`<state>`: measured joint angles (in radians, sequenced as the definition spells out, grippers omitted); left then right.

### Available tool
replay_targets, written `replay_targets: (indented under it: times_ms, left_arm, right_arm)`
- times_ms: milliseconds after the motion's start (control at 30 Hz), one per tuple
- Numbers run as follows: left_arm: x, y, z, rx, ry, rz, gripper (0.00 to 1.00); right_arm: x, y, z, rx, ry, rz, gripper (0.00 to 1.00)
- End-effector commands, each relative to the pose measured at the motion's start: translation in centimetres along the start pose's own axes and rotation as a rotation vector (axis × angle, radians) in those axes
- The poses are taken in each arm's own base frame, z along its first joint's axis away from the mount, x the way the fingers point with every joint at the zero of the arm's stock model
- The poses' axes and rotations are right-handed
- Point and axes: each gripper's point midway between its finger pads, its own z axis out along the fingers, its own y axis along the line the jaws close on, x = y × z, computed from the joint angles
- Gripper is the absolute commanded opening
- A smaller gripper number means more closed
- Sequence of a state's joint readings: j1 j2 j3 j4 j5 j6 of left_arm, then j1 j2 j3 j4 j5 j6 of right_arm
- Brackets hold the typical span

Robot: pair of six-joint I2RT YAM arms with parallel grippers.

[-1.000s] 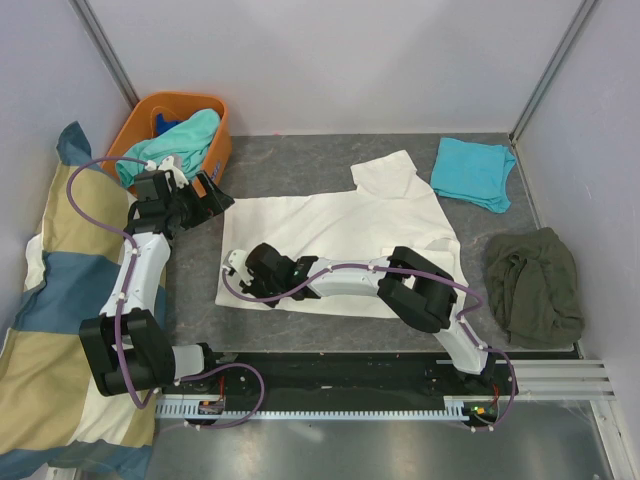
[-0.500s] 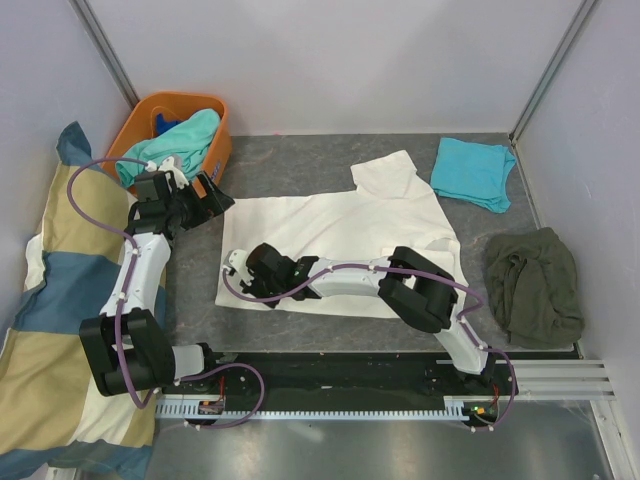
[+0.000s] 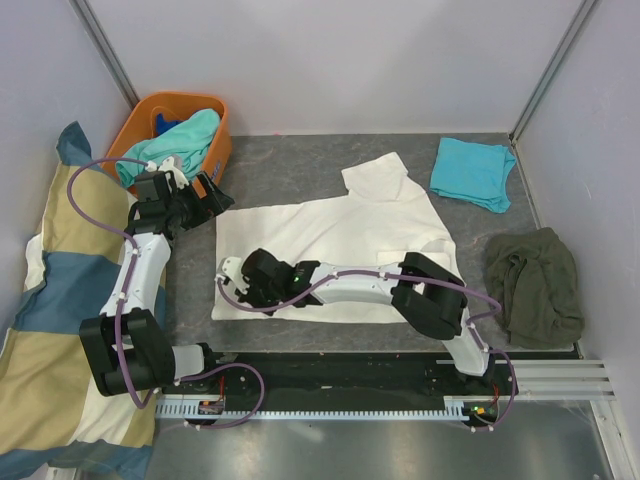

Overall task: Fold and stack the t-shirts
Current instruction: Fold the tshirt

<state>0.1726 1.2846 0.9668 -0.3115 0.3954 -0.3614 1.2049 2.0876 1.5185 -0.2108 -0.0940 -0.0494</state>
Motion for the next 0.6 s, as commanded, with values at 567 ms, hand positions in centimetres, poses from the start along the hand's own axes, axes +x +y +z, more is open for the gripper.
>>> replay_targets:
  times_ms: [567]
  left_arm:
    - [4.8, -3.1, 4.3, 0.186, 0.197, -0.002, 0.95]
  right_arm:
    - [0.5, 2.4, -1.2, -0.007, -0.015, -0.023, 0.00]
